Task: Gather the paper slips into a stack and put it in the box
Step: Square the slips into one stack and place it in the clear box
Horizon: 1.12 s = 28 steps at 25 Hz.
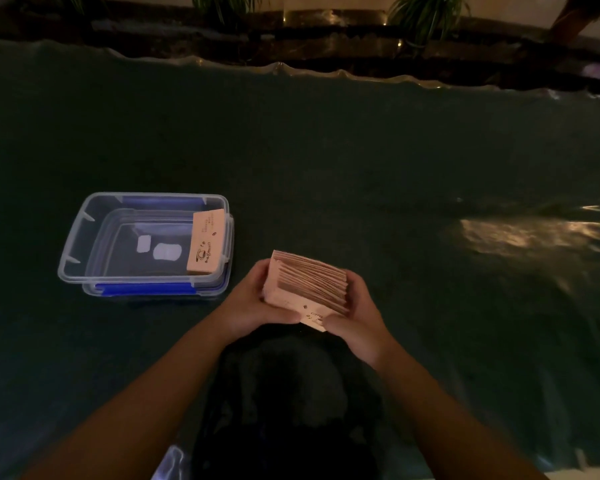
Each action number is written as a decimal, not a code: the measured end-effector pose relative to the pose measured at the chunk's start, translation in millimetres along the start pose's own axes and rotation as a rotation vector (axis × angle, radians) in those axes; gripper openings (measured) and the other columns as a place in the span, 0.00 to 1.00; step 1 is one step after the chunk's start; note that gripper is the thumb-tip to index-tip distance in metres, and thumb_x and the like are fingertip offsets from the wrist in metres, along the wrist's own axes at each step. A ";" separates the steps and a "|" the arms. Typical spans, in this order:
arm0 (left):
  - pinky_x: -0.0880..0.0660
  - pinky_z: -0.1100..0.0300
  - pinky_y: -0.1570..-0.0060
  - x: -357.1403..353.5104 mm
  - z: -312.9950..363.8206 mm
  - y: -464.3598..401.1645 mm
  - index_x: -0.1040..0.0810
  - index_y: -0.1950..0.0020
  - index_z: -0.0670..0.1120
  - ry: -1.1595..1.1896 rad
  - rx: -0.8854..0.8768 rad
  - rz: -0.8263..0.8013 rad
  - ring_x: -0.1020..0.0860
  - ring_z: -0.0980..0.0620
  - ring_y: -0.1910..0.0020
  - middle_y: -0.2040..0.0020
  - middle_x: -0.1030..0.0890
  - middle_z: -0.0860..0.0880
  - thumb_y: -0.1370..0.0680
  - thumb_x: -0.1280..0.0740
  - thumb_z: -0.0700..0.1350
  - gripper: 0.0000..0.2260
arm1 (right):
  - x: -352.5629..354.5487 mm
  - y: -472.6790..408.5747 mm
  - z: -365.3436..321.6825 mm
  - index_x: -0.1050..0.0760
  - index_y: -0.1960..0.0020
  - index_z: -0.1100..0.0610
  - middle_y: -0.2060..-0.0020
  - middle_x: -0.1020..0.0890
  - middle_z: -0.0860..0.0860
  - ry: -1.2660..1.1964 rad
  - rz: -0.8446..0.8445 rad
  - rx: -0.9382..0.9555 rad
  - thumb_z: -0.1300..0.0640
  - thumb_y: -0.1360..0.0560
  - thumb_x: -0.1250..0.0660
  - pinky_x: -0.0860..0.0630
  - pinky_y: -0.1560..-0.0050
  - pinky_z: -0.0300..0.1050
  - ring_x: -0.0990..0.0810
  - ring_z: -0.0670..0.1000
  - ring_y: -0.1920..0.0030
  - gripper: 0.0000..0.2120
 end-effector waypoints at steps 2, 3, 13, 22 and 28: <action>0.26 0.49 0.32 5.6 -2.8 -5.3 0.35 0.27 0.61 -0.274 -0.026 0.059 0.24 0.58 0.33 0.33 0.22 0.59 0.40 0.14 0.53 0.47 | 4.7 -3.1 -1.9 0.38 0.21 0.48 0.31 0.21 0.49 0.236 -0.033 0.040 0.60 0.38 0.23 0.21 0.33 0.53 0.20 0.48 0.31 0.48; 0.28 0.49 0.31 6.4 -3.8 -8.0 0.36 0.27 0.61 -0.383 -0.047 0.097 0.27 0.57 0.31 0.32 0.25 0.60 0.41 0.15 0.56 0.48 | 6.3 -5.3 -1.4 0.43 0.18 0.44 0.28 0.25 0.48 0.351 -0.039 0.044 0.56 0.38 0.23 0.22 0.31 0.52 0.23 0.46 0.30 0.52; 0.48 0.41 0.23 6.7 -35.9 -24.6 0.55 0.19 0.61 -0.688 -0.017 0.148 0.44 0.48 0.20 0.19 0.42 0.50 0.45 0.19 0.66 0.64 | 9.2 -23.3 35.1 0.77 0.25 0.27 0.16 0.50 0.46 0.848 -0.032 0.077 0.38 0.34 0.26 0.43 0.19 0.65 0.52 0.59 0.16 0.63; 0.37 0.43 0.26 6.9 -24.0 -18.2 0.36 0.30 0.59 -0.690 -0.094 0.198 0.36 0.51 0.28 0.30 0.31 0.53 0.42 0.21 0.67 0.45 | 13.5 -29.5 31.6 0.50 0.23 0.39 0.26 0.38 0.45 0.836 0.040 0.080 0.38 0.37 0.28 0.48 0.21 0.58 0.45 0.54 0.23 0.50; 0.45 0.45 0.24 0.6 -29.1 -19.6 0.39 0.26 0.57 -0.741 -0.069 0.173 0.41 0.50 0.25 0.26 0.36 0.52 0.39 0.21 0.64 0.47 | 11.8 -29.0 31.1 0.50 0.24 0.39 0.29 0.39 0.43 0.873 0.038 0.044 0.39 0.40 0.28 0.46 0.22 0.58 0.46 0.47 0.26 0.50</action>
Point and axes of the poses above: each hand's wrist, its own y-axis away from the middle knuckle, its own x-axis out of the back of the hand, z = x × y, the point moved 6 cm from there along -y, towards the middle knuckle
